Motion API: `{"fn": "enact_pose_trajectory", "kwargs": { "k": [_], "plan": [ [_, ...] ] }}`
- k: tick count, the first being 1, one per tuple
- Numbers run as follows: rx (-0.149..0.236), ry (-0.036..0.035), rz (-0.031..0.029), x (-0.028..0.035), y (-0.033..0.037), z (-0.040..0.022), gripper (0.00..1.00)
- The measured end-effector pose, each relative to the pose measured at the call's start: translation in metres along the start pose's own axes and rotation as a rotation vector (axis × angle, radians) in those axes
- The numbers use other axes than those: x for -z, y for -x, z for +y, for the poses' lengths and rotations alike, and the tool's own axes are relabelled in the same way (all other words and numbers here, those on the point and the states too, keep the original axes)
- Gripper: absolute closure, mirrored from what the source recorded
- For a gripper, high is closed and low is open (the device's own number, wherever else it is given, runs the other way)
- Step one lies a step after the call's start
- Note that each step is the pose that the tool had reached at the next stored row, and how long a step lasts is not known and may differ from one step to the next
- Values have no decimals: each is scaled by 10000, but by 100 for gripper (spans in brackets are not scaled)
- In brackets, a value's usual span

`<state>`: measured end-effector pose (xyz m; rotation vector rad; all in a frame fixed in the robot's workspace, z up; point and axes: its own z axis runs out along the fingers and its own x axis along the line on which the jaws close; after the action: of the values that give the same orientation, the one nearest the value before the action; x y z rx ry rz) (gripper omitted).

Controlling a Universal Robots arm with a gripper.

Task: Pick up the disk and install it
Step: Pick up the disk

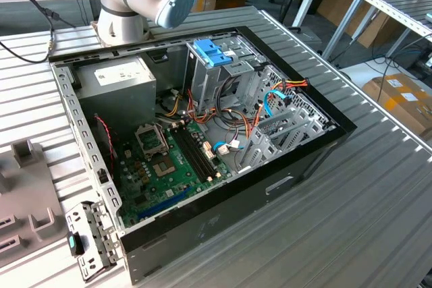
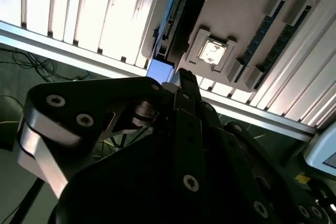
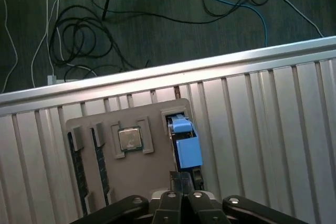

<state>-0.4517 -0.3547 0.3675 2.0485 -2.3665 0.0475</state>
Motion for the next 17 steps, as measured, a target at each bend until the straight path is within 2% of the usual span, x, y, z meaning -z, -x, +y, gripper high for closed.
{"fn": "enact_pose_trajectory", "kwargs": {
  "k": [2, 7, 11, 17],
  "plan": [
    [280, -7, -5, 0, 0, 0, 89],
    [292, -9, -6, -1, 0, -4, 89],
    [296, -8, -5, -4, 8, -54, 89],
    [384, -10, -6, -39, 20, -129, 89]
  ]
}}
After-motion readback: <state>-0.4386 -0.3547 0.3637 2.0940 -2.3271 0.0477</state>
